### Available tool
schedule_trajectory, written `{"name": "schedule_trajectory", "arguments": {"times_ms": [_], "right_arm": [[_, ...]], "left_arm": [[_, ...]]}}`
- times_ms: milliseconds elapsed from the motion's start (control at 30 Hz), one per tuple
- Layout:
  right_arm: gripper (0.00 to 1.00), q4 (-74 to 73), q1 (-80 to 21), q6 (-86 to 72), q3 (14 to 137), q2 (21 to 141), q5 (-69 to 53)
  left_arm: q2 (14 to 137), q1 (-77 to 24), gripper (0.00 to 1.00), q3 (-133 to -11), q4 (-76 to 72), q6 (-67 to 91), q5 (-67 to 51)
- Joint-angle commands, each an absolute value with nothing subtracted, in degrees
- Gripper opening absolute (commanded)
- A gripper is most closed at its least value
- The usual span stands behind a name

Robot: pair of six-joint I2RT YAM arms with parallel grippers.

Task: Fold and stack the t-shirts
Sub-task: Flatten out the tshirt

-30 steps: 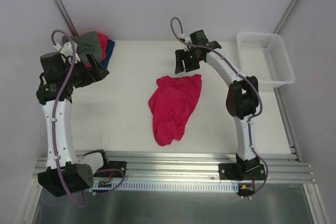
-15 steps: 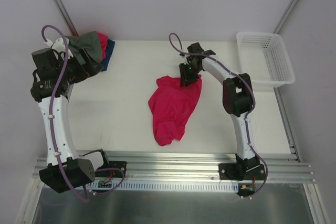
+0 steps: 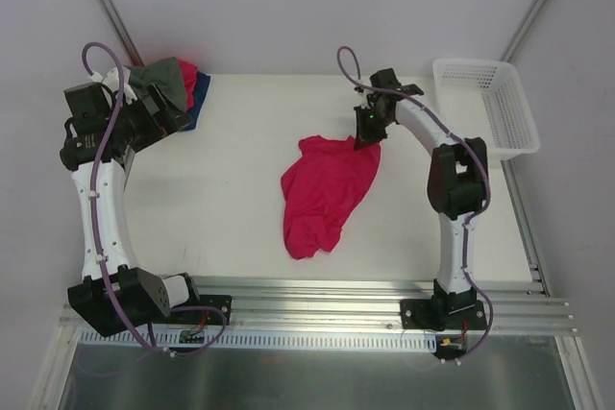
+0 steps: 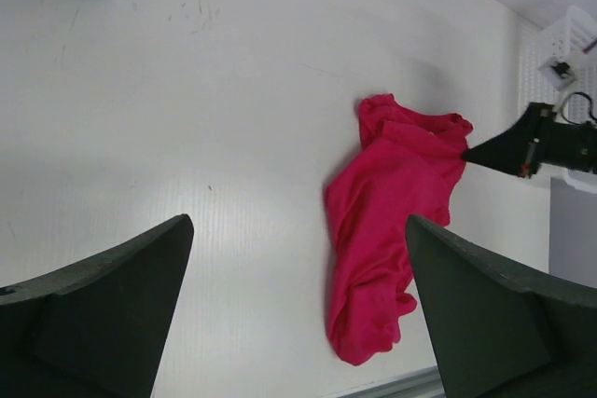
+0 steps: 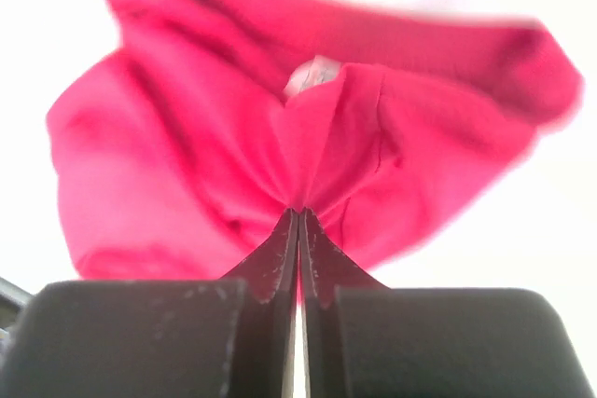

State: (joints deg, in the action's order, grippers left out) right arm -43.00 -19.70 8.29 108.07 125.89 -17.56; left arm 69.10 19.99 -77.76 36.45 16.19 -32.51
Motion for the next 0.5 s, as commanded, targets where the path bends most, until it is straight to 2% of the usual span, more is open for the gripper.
{"name": "schedule_trajectory", "arguments": {"times_ms": [0,267,367,467], "right_arm": [[0.01,-46.0,-13.7,7.5,105.8,109.6,-16.5],[0.01,-48.5,-9.7,7.6,94.4,90.8,-19.9],[0.01,-44.6,-9.8,6.2,95.6,87.7,-21.3],[0.01,-43.6,-10.4,6.8,100.9,90.0,-21.5]], "left_arm": [[71.1,20.4,0.99,-80.9,33.8,18.2,-35.3],[76.2,20.0,0.99,-85.9,33.3,17.6,-34.1],[77.9,19.9,0.99,-88.0,33.1,17.8,-33.8],[79.3,19.8,0.99,-90.1,32.9,18.1,-34.0]]}}
